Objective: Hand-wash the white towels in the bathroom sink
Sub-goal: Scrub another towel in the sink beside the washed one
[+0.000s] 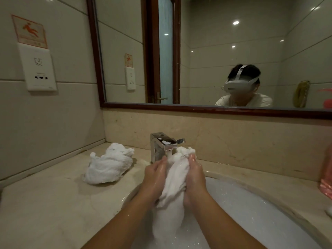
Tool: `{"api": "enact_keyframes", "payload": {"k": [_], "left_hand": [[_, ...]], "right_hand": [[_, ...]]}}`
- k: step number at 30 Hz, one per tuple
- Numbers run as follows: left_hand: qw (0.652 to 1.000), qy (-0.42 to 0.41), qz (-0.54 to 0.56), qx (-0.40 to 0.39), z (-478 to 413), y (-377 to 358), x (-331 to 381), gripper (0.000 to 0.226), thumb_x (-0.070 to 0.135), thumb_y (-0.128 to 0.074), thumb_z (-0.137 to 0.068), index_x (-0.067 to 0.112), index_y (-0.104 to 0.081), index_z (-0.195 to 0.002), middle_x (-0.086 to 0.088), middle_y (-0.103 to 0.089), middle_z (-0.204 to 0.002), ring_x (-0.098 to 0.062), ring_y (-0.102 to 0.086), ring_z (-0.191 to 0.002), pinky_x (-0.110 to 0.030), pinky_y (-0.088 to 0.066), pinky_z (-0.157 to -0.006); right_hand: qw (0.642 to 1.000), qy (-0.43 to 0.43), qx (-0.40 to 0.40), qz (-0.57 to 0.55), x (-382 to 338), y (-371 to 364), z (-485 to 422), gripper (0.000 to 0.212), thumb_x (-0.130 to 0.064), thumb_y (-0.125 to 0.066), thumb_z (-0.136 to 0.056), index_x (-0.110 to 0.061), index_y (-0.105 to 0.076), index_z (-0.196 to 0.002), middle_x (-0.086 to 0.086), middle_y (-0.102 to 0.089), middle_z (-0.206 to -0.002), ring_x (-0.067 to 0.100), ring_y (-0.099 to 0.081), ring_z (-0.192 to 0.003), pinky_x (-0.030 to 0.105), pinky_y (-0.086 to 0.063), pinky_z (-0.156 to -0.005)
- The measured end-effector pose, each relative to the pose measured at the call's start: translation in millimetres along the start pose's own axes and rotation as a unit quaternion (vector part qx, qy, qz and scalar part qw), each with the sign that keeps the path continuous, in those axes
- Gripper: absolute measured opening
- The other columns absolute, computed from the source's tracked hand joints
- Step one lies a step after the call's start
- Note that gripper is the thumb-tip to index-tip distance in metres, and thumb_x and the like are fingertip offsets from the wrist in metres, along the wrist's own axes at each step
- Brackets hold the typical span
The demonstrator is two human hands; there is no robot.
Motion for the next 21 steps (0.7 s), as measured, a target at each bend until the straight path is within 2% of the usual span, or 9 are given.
{"api": "enact_keyframes", "payload": {"k": [3,5,7,8,10,12,14,18,21], "left_hand": [[0.998,0.006,-0.035,0.049,-5,-2,-3,0.034,0.05,-0.048,-0.107,0.024,-0.066,-0.094,-0.011,-0.069,-0.117,-0.03,-0.062,-0.112,-0.042,-0.049,-0.105],[0.992,0.03,-0.113,0.056,-10,-3,-6,0.055,0.059,-0.035,-0.106,0.016,-0.067,-0.116,-0.017,-0.057,-0.14,-0.038,-0.052,-0.129,-0.044,-0.04,-0.113],[0.987,0.036,-0.144,0.061,-13,-2,-7,0.069,0.062,-0.024,-0.106,0.015,-0.05,-0.148,-0.017,-0.048,-0.152,-0.038,-0.046,-0.137,-0.043,-0.037,-0.113],[0.989,0.032,-0.131,0.054,-11,-2,-6,0.071,0.065,-0.026,-0.105,0.017,-0.041,-0.154,-0.014,-0.046,-0.154,-0.037,-0.046,-0.138,-0.045,-0.037,-0.111],[0.997,0.023,-0.055,0.045,-6,-3,-6,0.074,0.074,-0.034,-0.099,0.02,-0.041,-0.149,-0.007,-0.054,-0.143,-0.03,-0.055,-0.127,-0.043,-0.046,-0.101],[0.998,0.003,-0.035,0.049,-4,-2,-3,0.065,0.074,-0.038,-0.097,0.021,-0.046,-0.132,-0.001,-0.063,-0.117,-0.019,-0.061,-0.103,-0.036,-0.048,-0.081],[0.997,-0.017,-0.047,0.066,-2,0,-1,0.051,0.068,-0.043,-0.1,0.021,-0.047,-0.121,0.003,-0.061,-0.102,-0.011,-0.06,-0.091,-0.03,-0.045,-0.068],[0.994,-0.038,-0.037,0.097,-7,2,-4,0.035,0.057,-0.048,-0.103,0.022,-0.048,-0.105,-0.004,-0.065,-0.103,-0.017,-0.063,-0.09,-0.033,-0.048,-0.072],[0.993,-0.037,-0.011,0.11,-10,1,-6,0.032,0.053,-0.05,-0.105,0.022,-0.047,-0.097,-0.007,-0.066,-0.099,-0.019,-0.064,-0.084,-0.031,-0.046,-0.064]], "right_hand": [[0.998,-0.036,-0.012,-0.041,-2,-1,0,0.048,-0.056,-0.052,-0.106,-0.014,-0.071,-0.117,0.011,-0.075,-0.103,0.027,-0.071,-0.093,0.036,-0.054,-0.073],[0.998,-0.038,-0.026,-0.043,-2,1,-2,0.046,-0.052,-0.049,-0.109,-0.012,-0.071,-0.105,0.008,-0.074,-0.088,0.023,-0.069,-0.083,0.033,-0.049,-0.065],[0.998,-0.032,-0.025,-0.042,-2,2,-4,0.048,-0.053,-0.051,-0.108,-0.011,-0.072,-0.099,0.007,-0.075,-0.079,0.023,-0.07,-0.078,0.032,-0.05,-0.061],[0.999,-0.02,-0.026,-0.038,-4,-1,-3,0.049,-0.054,-0.051,-0.107,-0.011,-0.072,-0.098,0.006,-0.075,-0.079,0.023,-0.07,-0.078,0.032,-0.05,-0.06],[0.999,-0.014,-0.029,-0.036,-5,-6,0,0.053,-0.063,-0.05,-0.104,-0.014,-0.071,-0.102,0.008,-0.075,-0.091,0.022,-0.071,-0.082,0.032,-0.052,-0.061],[0.999,-0.011,-0.03,-0.006,2,-11,-2,0.063,-0.073,-0.045,-0.101,-0.018,-0.07,-0.118,0.01,-0.076,-0.108,0.026,-0.074,-0.094,0.034,-0.058,-0.067],[0.999,-0.014,-0.028,0.029,7,-15,0,0.061,-0.066,-0.039,-0.106,-0.017,-0.065,-0.129,0.011,-0.076,-0.115,0.029,-0.075,-0.1,0.037,-0.061,-0.072],[0.997,0.006,-0.003,0.071,6,-18,5,0.048,-0.054,-0.038,-0.111,-0.015,-0.056,-0.132,0.012,-0.07,-0.116,0.031,-0.068,-0.107,0.047,-0.057,-0.098],[0.989,0.06,0.007,0.133,-1,-21,17,0.038,-0.061,-0.037,-0.108,-0.029,-0.042,-0.127,0.006,-0.065,-0.111,0.028,-0.064,-0.104,0.042,-0.051,-0.09]]}}
Point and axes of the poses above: each hand's wrist, its own z-axis away from the middle knuckle, its own y-axis out of the back of the hand, x = y × z, the point moved 4 cm from there along -z, towards the middle knuckle
